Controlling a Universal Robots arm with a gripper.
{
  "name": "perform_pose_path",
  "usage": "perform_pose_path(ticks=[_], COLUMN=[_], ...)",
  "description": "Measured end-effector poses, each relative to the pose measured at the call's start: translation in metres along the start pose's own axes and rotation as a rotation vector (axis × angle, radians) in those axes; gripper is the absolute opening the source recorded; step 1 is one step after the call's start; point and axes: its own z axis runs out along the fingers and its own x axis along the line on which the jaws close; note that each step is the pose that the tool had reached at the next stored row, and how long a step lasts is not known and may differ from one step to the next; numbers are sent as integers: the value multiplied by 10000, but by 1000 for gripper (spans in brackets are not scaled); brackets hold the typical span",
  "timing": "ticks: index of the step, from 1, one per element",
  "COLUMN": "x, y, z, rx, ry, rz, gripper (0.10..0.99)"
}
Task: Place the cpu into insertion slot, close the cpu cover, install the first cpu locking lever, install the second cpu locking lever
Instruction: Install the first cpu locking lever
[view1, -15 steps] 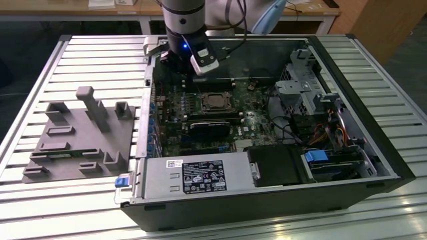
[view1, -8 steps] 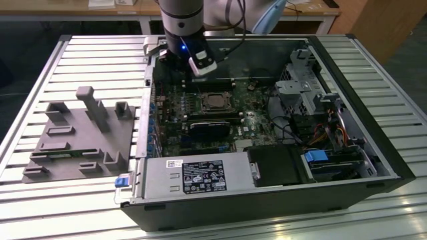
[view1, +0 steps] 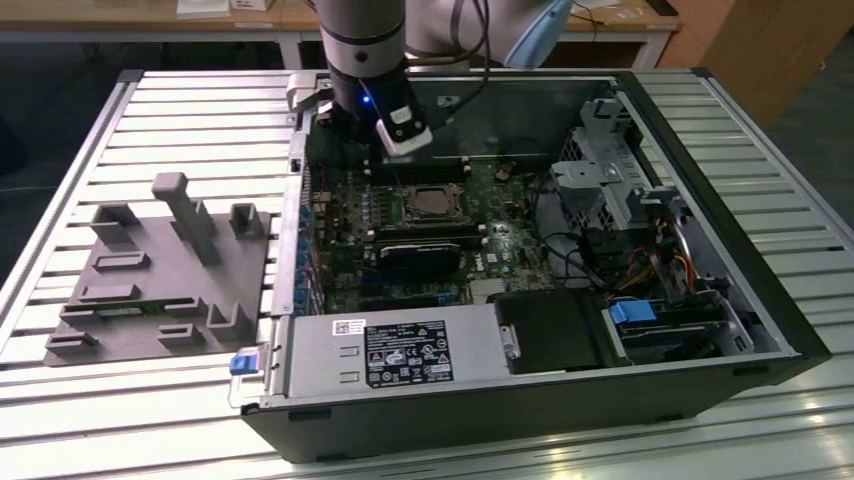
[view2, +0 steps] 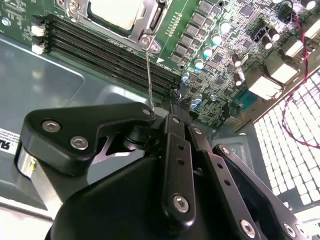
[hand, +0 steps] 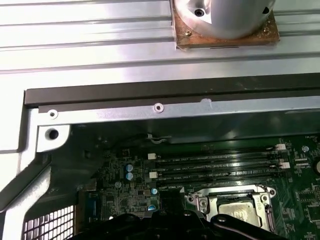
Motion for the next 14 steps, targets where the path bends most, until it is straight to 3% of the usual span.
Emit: perform_pose_path(ticks=[6,14], x=[-38,-189], y=[-2,8], z=[22,41], rx=[1,-1], ry=[1,0], rz=[-2,-2], gripper=[102,102])
